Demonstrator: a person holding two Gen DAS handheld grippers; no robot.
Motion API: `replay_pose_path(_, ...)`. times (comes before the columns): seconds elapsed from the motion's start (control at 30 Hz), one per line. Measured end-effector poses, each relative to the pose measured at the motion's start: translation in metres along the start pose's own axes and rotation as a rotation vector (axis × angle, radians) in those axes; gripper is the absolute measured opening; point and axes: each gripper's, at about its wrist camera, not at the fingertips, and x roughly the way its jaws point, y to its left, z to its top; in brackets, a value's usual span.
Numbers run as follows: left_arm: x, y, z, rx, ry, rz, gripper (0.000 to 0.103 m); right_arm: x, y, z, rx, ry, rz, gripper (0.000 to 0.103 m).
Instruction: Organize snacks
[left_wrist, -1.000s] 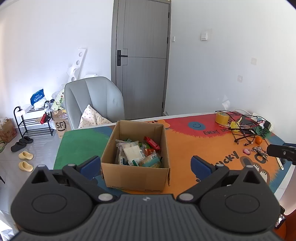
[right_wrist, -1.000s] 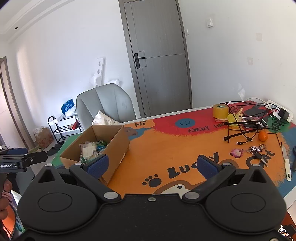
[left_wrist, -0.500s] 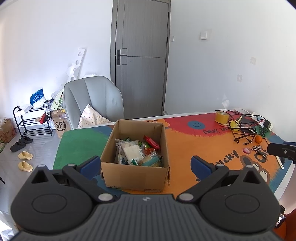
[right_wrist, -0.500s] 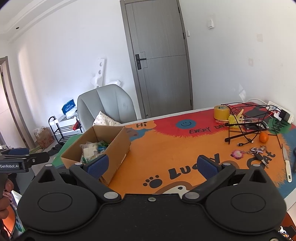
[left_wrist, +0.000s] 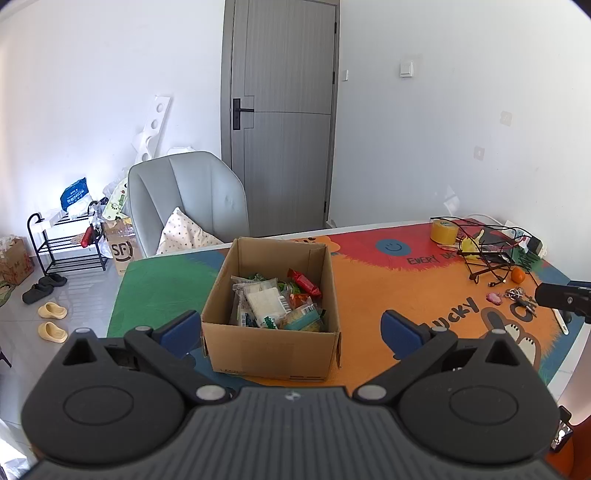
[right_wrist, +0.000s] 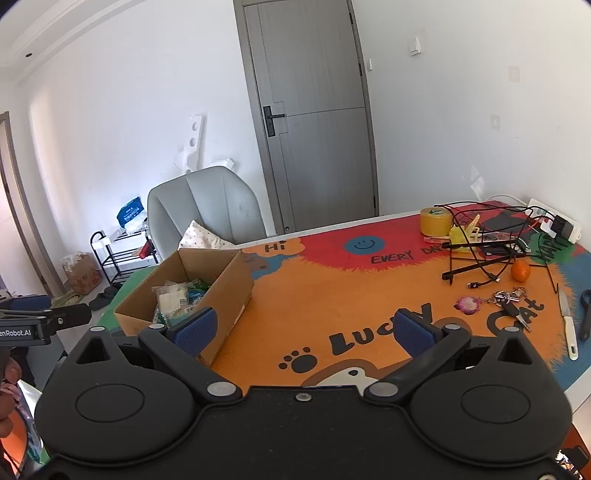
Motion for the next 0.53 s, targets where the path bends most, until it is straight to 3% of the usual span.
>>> replay_pose_path(0.53, 0.0013, 0.0013, -0.0012, 0.007, 0.009, 0.004, 0.103, 0.0046, 0.0015, -0.0006, -0.014, 0.012, -0.02, 0.103)
